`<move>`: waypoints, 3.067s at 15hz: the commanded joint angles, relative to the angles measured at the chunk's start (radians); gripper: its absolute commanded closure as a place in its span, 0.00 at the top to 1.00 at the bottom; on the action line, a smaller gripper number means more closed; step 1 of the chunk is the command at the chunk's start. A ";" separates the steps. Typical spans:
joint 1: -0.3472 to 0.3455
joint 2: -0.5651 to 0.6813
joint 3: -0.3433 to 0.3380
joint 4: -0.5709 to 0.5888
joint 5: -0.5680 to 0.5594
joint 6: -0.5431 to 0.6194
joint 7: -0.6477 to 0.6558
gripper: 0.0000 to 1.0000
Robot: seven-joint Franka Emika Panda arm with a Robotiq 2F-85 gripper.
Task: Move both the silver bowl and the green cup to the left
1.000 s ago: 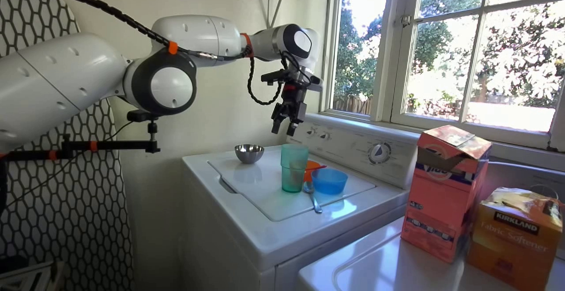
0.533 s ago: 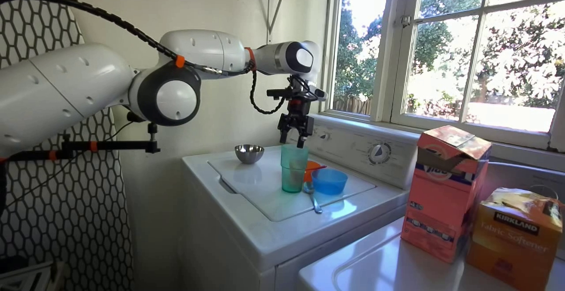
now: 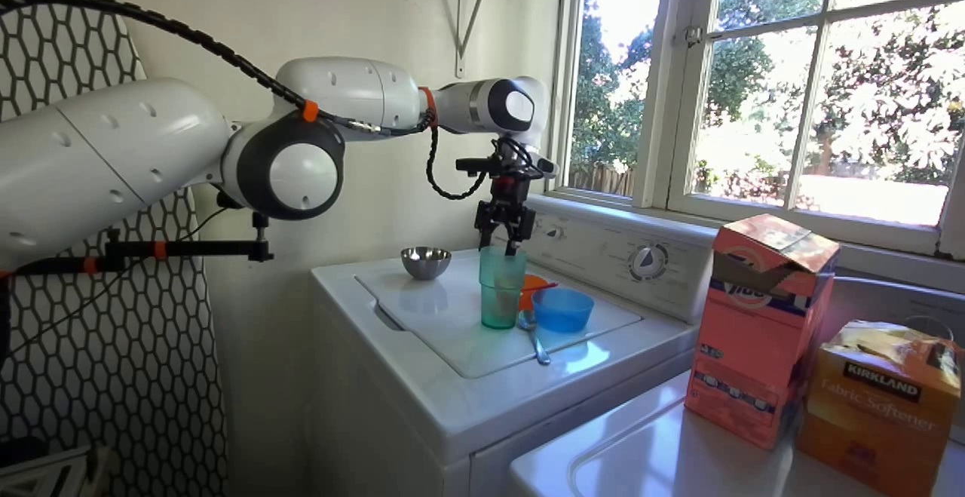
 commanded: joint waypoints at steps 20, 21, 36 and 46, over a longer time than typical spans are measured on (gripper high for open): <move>0.029 -0.073 -0.040 -0.002 -0.059 -0.140 -0.049 0.01; 0.033 -0.084 -0.040 0.001 -0.065 -0.135 -0.053 0.01; 0.124 -0.215 0.067 0.001 -0.032 0.287 -0.401 0.01; 0.153 -0.226 0.046 -0.006 -0.078 0.289 -0.408 0.01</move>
